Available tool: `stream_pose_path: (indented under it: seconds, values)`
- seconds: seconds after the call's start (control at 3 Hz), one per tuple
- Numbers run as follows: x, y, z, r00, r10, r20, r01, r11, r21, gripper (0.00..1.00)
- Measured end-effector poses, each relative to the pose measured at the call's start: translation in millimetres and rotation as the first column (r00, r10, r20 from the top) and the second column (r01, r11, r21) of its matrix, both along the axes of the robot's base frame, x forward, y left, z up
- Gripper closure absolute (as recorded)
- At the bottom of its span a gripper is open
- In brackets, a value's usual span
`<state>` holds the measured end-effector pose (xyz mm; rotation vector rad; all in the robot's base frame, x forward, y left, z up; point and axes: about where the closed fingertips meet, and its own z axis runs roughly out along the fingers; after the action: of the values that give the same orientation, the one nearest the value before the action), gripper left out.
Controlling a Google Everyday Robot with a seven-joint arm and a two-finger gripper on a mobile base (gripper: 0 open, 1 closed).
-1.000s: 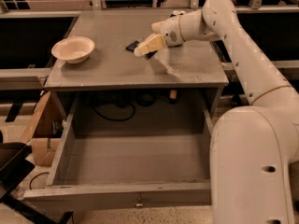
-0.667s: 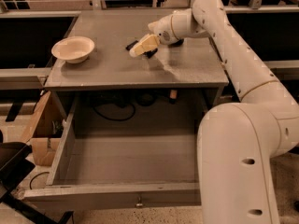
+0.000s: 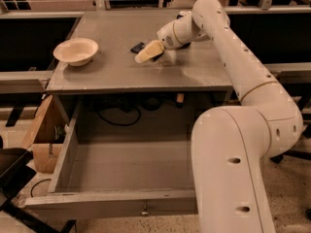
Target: Place rxbar blueberry into top drawer
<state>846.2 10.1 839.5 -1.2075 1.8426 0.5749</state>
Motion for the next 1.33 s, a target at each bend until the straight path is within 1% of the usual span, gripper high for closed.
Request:
stream_pose_path:
  seconds: [0.33,1.33]
  values:
    - [3.2,1.8,-13.3,0.9993,-0.011,-0.035,0.01,1.0,-0.023,0.19]
    - [3.8,2.1,-15.2,0.9991,-0.013,-0.041,0.012,1.0,-0.027,0.89]
